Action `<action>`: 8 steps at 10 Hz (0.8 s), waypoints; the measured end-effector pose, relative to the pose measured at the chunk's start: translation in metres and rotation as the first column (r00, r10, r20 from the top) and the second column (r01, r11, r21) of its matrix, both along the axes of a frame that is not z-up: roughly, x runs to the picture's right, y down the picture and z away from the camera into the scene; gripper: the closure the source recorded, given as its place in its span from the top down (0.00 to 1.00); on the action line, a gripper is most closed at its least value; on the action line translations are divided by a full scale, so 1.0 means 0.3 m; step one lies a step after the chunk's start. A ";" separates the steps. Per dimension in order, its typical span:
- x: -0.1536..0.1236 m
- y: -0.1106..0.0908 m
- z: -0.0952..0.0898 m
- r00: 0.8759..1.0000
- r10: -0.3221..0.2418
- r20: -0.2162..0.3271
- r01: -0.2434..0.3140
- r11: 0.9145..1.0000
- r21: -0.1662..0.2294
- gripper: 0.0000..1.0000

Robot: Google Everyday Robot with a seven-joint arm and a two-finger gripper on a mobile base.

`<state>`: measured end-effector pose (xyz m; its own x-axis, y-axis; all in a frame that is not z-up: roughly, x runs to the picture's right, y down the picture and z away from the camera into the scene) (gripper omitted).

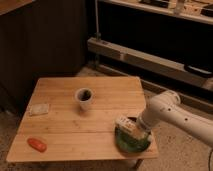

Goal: Place the bottle in the ceramic bowl

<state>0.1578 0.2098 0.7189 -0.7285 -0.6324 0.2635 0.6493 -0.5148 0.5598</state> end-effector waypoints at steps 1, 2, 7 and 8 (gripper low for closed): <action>-0.009 0.016 -0.012 1.000 0.002 -0.001 -0.002 1.000 -0.001 0.46; -0.020 0.037 -0.026 1.000 0.003 -0.001 -0.003 1.000 -0.001 0.58; 0.008 -0.005 0.013 1.000 0.003 0.001 -0.003 1.000 0.001 0.62; 0.010 0.002 0.010 1.000 0.001 0.001 -0.001 1.000 -0.001 0.54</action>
<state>0.1607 0.2103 0.7218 -0.7277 -0.6331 0.2640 0.6498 -0.5130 0.5609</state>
